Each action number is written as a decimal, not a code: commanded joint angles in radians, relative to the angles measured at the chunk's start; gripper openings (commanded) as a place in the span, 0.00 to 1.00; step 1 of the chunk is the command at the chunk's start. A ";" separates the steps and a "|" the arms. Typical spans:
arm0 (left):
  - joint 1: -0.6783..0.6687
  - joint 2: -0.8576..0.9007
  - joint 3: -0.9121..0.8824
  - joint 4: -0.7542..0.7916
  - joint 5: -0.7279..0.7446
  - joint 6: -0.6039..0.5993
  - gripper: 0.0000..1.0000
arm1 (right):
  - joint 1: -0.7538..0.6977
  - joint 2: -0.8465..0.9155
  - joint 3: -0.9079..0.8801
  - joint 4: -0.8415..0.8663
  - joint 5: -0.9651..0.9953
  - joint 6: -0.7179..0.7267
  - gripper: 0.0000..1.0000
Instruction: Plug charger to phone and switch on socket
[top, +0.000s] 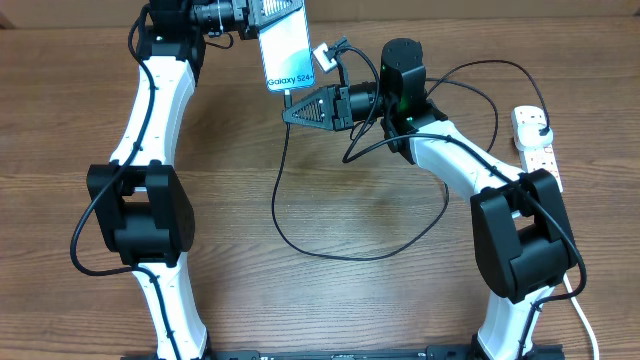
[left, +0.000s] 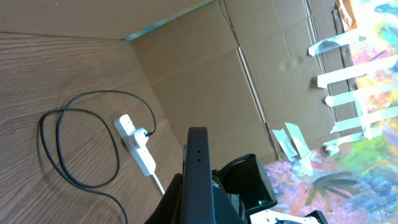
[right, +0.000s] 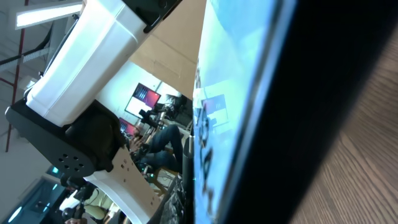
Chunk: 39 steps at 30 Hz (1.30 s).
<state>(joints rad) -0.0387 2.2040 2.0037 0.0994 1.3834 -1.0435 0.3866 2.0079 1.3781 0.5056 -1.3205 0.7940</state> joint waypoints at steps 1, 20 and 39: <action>0.005 -0.005 0.012 0.006 0.039 -0.039 0.04 | 0.002 -0.003 0.020 0.008 0.002 -0.019 0.04; 0.019 -0.005 0.012 0.006 0.075 -0.054 0.04 | -0.001 -0.003 0.020 0.009 -0.009 -0.067 0.04; 0.018 -0.005 0.012 0.006 0.115 -0.056 0.04 | -0.001 -0.003 0.020 0.013 0.002 -0.070 0.04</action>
<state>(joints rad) -0.0238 2.2040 2.0037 0.1005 1.4471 -1.0927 0.3870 2.0079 1.3781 0.5091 -1.3315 0.7326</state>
